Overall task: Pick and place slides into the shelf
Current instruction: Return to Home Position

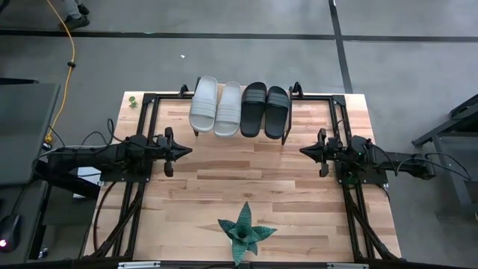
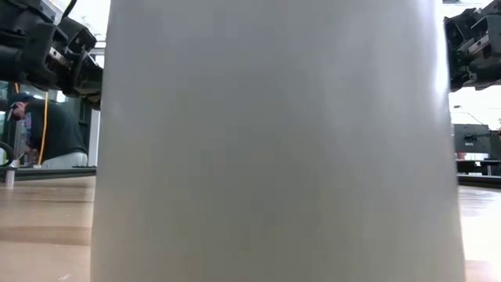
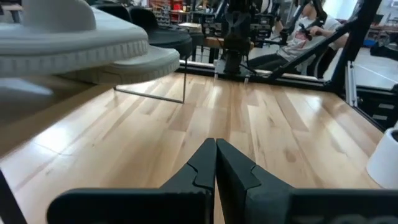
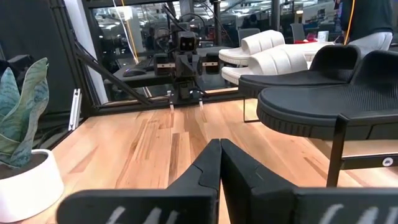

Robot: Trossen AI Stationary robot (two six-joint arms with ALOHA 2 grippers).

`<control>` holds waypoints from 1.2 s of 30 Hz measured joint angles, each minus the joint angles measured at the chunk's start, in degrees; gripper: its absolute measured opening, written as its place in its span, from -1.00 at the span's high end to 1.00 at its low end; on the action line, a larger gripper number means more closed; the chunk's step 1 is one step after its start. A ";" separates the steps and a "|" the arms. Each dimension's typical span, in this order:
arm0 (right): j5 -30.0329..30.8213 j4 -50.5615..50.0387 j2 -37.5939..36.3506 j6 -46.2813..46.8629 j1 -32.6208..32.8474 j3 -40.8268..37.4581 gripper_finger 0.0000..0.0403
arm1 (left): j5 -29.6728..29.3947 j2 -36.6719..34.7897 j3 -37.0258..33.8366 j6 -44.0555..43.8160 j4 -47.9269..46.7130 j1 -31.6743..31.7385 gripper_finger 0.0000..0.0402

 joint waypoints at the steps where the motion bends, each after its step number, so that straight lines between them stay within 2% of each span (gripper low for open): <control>1: 0.01 -0.02 0.00 0.00 0.01 0.02 1.00 | -0.36 -0.24 0.07 0.02 0.03 0.00 1.00; 10: 0.00 -0.15 0.00 0.04 0.02 0.04 1.00 | -2.17 -0.62 4.43 0.56 -6.68 0.00 1.00; 16: 0.00 -0.15 0.00 0.02 0.02 0.04 1.00 | -2.59 -0.62 4.50 0.13 -7.93 0.00 1.00; 20: 0.00 -0.16 0.00 0.00 0.02 0.04 1.00 | -4.92 -0.62 4.48 -0.04 -5.67 0.00 1.00; 28: 0.00 -0.17 0.00 0.02 0.02 0.07 1.00 | -5.02 -0.64 4.37 0.07 -1.09 0.00 1.00; 33: 0.00 -0.17 0.00 0.03 0.01 0.07 1.00 | -5.60 -1.60 0.15 0.11 4.22 0.00 1.00; 36: 0.02 -0.20 0.02 0.59 0.02 0.07 1.00 | -6.58 -2.53 -0.09 0.01 2.03 0.00 1.00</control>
